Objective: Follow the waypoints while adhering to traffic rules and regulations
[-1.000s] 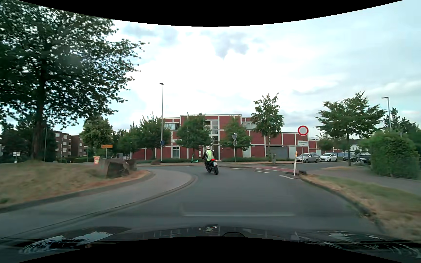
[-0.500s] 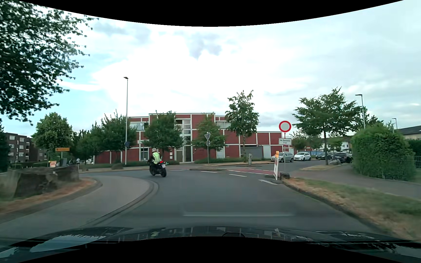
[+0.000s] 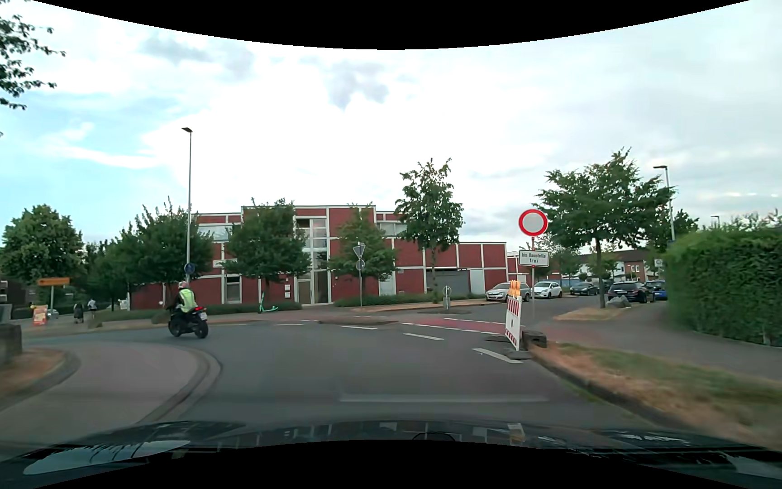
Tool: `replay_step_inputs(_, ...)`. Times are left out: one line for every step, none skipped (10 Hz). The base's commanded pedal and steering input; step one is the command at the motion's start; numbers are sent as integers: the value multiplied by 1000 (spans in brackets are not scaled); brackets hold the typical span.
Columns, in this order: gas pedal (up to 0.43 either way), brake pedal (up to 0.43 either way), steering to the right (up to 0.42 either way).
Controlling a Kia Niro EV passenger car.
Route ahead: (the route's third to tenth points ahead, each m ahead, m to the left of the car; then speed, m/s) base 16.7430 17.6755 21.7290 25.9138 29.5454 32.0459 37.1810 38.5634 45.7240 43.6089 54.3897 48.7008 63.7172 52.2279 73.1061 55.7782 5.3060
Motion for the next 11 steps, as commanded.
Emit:
replay_step_inputs(189,0,-51)
replay_step_inputs(177,0,-88)
replay_step_inputs(169,0,-116)
replay_step_inputs(157,0,-151)
replay_step_inputs(150,0,-182)
replay_step_inputs(150,0,-210)
replay_step_inputs(138,0,-238)
replay_step_inputs(138,0,-266)
replay_step_inputs(138,0,-285)
replay_step_inputs(138,0,-296)
replay_step_inputs(138,0,-309)
